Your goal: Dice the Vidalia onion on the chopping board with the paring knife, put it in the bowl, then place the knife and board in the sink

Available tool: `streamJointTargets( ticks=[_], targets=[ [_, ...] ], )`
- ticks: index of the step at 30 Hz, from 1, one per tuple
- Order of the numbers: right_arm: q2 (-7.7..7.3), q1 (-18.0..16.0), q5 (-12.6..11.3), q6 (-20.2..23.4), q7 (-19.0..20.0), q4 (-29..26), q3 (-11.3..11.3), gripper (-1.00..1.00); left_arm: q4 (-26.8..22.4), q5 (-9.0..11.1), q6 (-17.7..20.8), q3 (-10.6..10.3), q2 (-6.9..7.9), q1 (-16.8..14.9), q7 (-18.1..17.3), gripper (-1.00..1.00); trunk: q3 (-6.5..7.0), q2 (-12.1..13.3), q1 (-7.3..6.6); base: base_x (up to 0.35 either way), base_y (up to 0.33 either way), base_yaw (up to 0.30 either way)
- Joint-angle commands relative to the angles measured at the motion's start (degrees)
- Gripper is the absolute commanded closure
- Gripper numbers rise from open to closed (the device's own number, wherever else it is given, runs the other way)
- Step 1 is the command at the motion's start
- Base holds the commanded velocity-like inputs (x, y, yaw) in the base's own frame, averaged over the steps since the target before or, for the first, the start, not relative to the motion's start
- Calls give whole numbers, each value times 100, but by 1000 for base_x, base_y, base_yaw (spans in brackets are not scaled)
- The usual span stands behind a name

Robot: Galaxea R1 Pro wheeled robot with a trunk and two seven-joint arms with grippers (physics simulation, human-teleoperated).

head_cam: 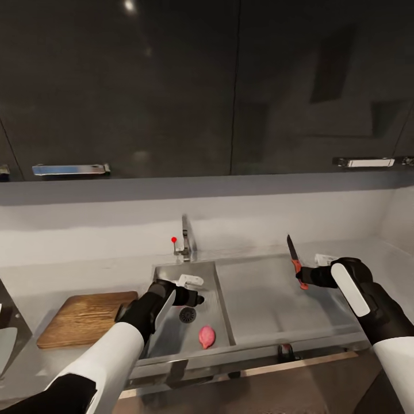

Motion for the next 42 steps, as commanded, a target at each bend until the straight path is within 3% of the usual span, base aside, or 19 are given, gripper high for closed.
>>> streamJointTargets(
  ticks=[1, 10, 11, 21, 42],
  targets=[
    [-6, -3, -58, 9, -61, -3, 15, 100, 16, 2, 35, 0, 0, -2, -9, -100, -3, -5, 2, 0, -2, -100],
    [-6, -3, -58, 9, -61, -23, -130, 100, 95, 7, 596, 5, 0, 3, -2, -100, -3, -5, 2, 0, 0, -16],
    [-7, -3, -58, 9, -61, -62, -134, 100, 280, 9, 640, 6, 0, 5, -3, -100, -4, -5, 2, 0, 0, 0],
    [-7, -3, -58, 9, -61, -82, -143, 100, 991, 10, 583, 12, 0, 6, -3, -100, -81, -5, 2, 0, 0, 0],
    [-9, -3, -58, 9, -61, -107, -144, 100, 1007, 10, 461, 12, 0, 6, 5, -100, -190, -5, 2, 0, 0, 0]
  ],
)
